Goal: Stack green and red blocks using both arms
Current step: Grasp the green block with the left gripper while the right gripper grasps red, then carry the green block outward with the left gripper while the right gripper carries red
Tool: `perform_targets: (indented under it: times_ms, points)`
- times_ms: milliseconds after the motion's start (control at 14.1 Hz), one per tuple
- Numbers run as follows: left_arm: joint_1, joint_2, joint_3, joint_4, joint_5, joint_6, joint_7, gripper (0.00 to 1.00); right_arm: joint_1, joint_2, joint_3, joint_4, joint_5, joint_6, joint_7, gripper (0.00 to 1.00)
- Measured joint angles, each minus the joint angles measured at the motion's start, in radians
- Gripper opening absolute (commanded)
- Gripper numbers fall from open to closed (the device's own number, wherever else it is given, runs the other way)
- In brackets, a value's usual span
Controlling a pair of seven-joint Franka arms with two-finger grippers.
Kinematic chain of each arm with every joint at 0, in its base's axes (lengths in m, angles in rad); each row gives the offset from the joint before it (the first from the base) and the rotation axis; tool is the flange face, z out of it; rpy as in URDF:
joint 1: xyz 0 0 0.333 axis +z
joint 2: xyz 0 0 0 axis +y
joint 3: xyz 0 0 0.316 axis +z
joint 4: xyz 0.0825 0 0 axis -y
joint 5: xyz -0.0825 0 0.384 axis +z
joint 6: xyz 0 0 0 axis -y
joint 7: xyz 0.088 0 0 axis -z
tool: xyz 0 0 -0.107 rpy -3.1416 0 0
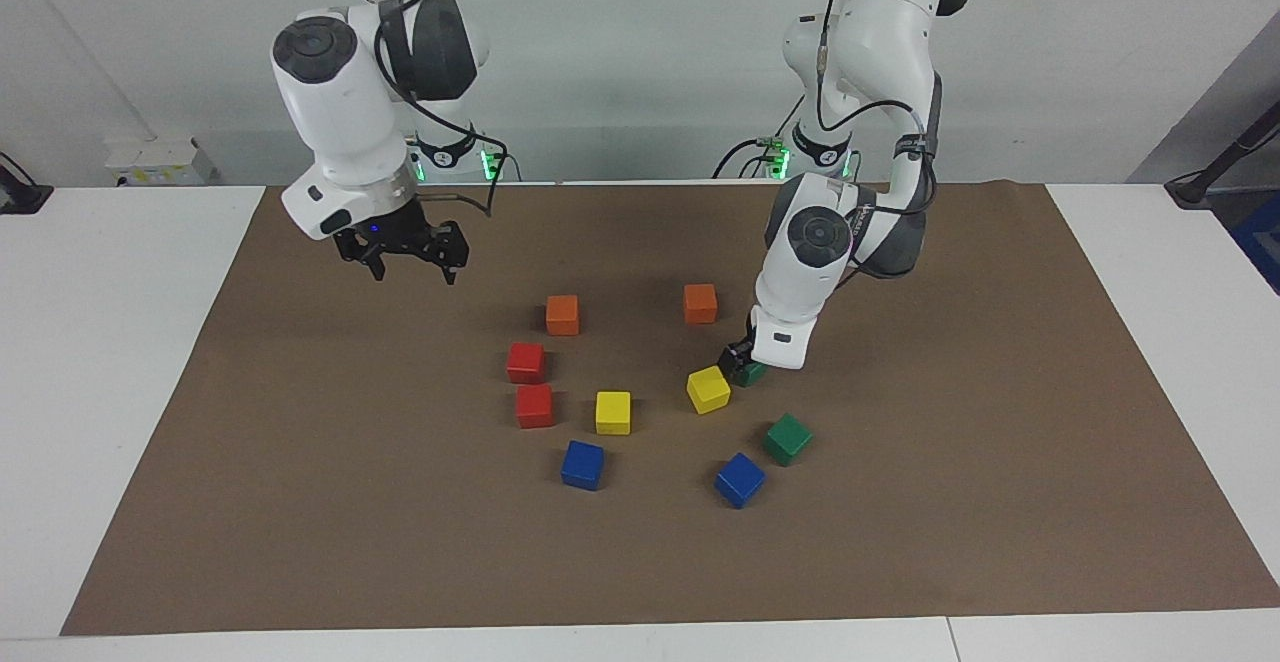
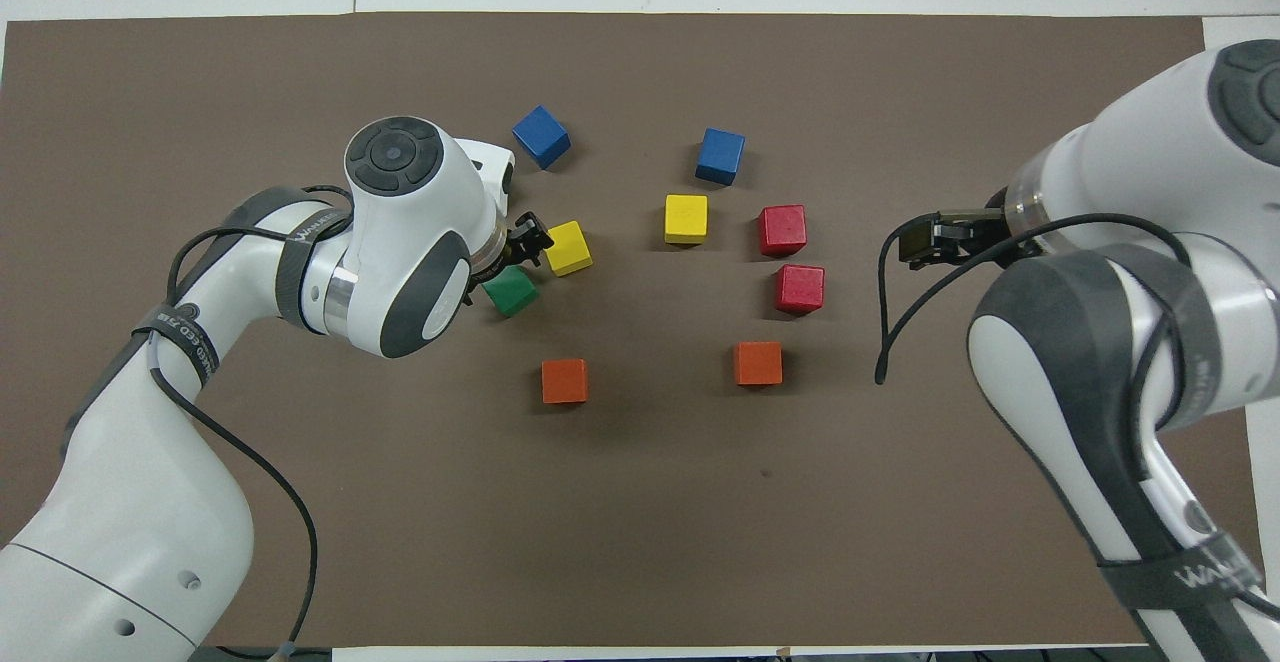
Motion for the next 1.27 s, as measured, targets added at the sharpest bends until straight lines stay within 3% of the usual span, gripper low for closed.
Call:
perform_targets:
  times_ms: [354, 921, 992, 1204, 1275]
  points:
    - [0.0, -0.005, -0.001, -0.038, 0.0, 0.056, -0.018, 1.0, 0.078, 0.096, 0.001, -0.003, 0.0, 0.098, 0.046, 1.0]
    - [-0.004, -0.006, -0.005, -0.069, 0.0, 0.091, -0.043, 1.0, 0.125, 0.147, 0.002, -0.057, 0.0, 0.232, 0.062, 1.0]
    - [-0.01, -0.006, -0.006, -0.071, 0.0, 0.099, -0.056, 0.9, 0.13, 0.156, 0.002, -0.058, 0.0, 0.247, 0.064, 1.0]
    - [-0.027, -0.009, -0.005, -0.073, 0.0, 0.105, -0.078, 0.35, 0.144, 0.184, 0.003, -0.06, 0.0, 0.29, 0.081, 1.0]
    - [-0.028, -0.011, -0.005, -0.073, 0.003, 0.105, -0.078, 0.21, 0.148, 0.19, 0.003, -0.06, 0.0, 0.296, 0.082, 1.0]
